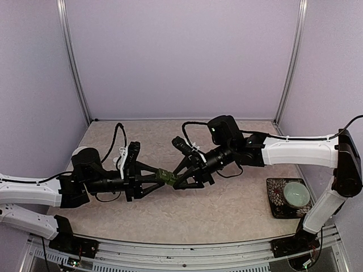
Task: Sort the pills into containers
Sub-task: Pass from the right arm to the left
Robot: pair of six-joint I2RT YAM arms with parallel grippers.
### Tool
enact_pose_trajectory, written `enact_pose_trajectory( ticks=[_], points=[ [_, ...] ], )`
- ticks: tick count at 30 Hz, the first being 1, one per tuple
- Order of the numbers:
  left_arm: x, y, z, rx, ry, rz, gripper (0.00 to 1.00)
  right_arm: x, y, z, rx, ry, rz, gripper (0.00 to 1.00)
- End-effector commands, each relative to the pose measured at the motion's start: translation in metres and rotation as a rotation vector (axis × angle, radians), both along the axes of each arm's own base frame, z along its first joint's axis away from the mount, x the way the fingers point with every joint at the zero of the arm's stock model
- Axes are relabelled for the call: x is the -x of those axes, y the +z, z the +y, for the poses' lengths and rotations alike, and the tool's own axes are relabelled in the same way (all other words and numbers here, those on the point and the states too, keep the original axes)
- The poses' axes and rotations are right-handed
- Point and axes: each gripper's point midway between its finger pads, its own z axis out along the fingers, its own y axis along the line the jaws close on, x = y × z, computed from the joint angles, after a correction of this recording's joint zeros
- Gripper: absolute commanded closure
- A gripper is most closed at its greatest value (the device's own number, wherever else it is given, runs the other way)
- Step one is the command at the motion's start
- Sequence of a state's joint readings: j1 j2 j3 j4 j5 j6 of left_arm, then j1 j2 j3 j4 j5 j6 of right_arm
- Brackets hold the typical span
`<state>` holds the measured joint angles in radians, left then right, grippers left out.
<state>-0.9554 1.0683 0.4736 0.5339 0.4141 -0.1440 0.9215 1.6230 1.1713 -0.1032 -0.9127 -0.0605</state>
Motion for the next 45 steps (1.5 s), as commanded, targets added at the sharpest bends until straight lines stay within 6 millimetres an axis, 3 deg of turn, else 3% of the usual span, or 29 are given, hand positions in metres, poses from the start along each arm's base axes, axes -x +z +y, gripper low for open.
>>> enact_pose_trajectory(
  ticks=[1,4,5,7,8,12,20,25,31,34,37,45],
  points=[
    [0.004,-0.001,0.002,-0.018,-0.012,-0.03,1.0,0.0,0.027,-0.003,-0.068,0.017,0.001,0.8],
    [-0.001,0.0,0.002,-0.014,0.016,-0.022,1.0,-0.003,0.024,-0.002,-0.057,0.007,-0.003,0.79],
    [-0.004,-0.001,0.003,-0.015,0.035,-0.017,0.88,-0.004,0.024,-0.002,-0.055,0.002,-0.006,0.78],
    [-0.01,-0.002,0.003,-0.016,0.065,-0.006,0.46,-0.005,0.021,-0.002,-0.044,-0.004,-0.012,0.78],
    [-0.012,-0.002,0.004,-0.018,0.08,0.0,0.31,-0.007,0.019,-0.002,-0.038,-0.015,-0.02,0.78],
    [-0.021,-0.006,0.006,-0.04,0.132,0.059,0.02,-0.017,0.008,-0.003,0.027,-0.084,-0.085,0.75],
    [-0.04,-0.007,0.013,0.028,0.232,0.381,0.01,-0.047,-0.001,-0.013,0.141,-0.308,-0.341,0.75],
    [-0.054,-0.012,0.019,0.112,0.233,0.6,0.01,-0.053,-0.003,-0.014,0.175,-0.389,-0.489,0.75],
    [-0.058,0.005,0.003,0.153,0.185,0.633,0.01,-0.054,-0.013,-0.011,0.219,-0.434,-0.566,0.75],
    [-0.059,0.004,-0.007,0.135,0.178,0.645,0.02,-0.054,-0.018,-0.009,0.244,-0.445,-0.593,0.75],
    [-0.061,0.0,-0.016,0.119,0.177,0.666,0.08,-0.05,-0.024,-0.006,0.265,-0.441,-0.609,0.75],
    [-0.063,-0.017,-0.027,0.095,0.157,0.724,0.35,-0.049,-0.025,-0.005,0.282,-0.458,-0.638,0.75]
  ],
)
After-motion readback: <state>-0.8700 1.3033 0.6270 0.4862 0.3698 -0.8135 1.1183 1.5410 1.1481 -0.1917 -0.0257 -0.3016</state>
